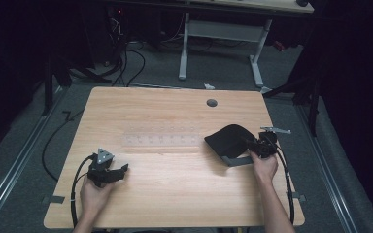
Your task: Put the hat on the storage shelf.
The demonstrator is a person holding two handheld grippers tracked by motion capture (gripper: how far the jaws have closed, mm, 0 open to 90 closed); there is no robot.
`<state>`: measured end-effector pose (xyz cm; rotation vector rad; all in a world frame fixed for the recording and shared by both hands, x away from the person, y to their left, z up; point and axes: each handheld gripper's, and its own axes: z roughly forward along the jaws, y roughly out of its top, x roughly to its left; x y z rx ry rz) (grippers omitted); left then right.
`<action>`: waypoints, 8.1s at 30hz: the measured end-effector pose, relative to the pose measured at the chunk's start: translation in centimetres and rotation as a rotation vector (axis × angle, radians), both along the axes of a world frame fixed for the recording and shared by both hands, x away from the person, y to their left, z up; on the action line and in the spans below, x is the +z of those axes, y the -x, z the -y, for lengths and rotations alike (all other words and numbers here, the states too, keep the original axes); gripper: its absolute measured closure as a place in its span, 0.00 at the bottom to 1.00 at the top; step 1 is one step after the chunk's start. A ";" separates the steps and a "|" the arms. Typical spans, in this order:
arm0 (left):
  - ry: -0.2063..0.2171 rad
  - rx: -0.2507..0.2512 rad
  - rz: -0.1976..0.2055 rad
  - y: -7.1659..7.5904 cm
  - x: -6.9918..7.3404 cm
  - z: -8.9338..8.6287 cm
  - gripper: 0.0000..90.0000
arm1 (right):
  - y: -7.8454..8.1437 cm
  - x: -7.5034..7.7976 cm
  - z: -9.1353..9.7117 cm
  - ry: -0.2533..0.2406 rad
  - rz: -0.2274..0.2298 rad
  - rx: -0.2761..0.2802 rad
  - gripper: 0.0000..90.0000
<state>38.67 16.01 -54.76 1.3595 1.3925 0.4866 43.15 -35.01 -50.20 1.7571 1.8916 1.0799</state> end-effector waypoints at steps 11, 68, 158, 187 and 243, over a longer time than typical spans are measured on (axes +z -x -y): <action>0.000 0.000 0.000 0.0 0.0 0.0 0.33 | 0.9 -0.1 0.4 -0.042 0.032 0.053 0.85; 0.002 -0.027 0.000 0.4 0.0 0.3 0.33 | 9.8 2.7 1.4 -0.165 0.105 0.125 0.96; -0.064 -0.523 0.230 6.7 5.9 11.7 0.24 | 9.3 4.6 -11.0 -0.190 0.043 0.432 0.95; -0.088 -0.561 0.226 7.1 6.1 11.7 0.49 | 9.3 5.2 -12.7 -0.196 0.046 0.487 0.95; 0.133 -0.570 0.200 7.4 8.6 6.4 0.96 | 9.0 0.0 -8.1 0.065 0.084 0.214 0.56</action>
